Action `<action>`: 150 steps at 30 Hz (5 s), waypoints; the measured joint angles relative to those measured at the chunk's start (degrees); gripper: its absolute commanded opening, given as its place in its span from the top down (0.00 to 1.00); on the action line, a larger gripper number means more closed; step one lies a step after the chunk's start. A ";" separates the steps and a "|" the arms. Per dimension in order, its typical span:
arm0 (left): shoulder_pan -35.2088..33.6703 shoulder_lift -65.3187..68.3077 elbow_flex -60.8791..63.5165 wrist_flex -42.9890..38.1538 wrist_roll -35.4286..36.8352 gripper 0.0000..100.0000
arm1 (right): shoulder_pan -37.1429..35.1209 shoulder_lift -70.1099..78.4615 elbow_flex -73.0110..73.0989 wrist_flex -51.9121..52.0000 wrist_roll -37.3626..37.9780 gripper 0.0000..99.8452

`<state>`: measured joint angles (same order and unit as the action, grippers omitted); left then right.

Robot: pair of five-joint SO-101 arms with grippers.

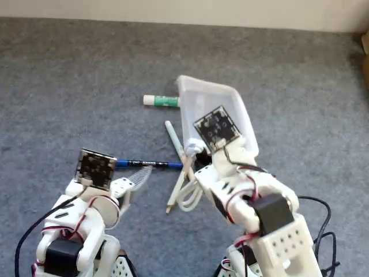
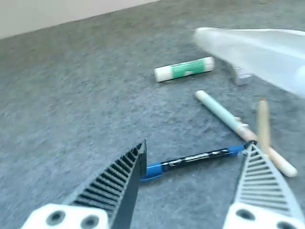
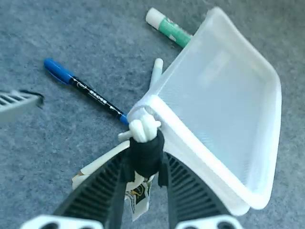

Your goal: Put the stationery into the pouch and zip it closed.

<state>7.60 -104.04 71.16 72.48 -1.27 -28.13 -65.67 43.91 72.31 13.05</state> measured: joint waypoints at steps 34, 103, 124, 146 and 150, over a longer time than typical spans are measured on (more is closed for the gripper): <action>16.62 0.00 2.02 -9.85 -1.23 0.73 | -6.68 -7.03 0.00 8.97 0.00 1.00; 15.82 0.26 7.91 -15.82 -5.10 0.99 | 13.80 -10.55 0.09 16.00 5.54 1.00; 13.63 0.26 8.00 -15.82 -5.19 0.99 | 26.37 -10.64 1.32 17.05 9.14 0.96; 13.63 0.26 8.00 -15.82 -5.19 0.99 | 3.08 -0.88 1.14 17.05 9.85 0.79; 13.63 0.26 8.00 -15.82 -5.19 0.99 | 1.41 5.63 -2.29 16.79 9.85 0.79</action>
<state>21.23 -103.78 79.16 56.66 -6.46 -26.73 -60.04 41.63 89.10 22.90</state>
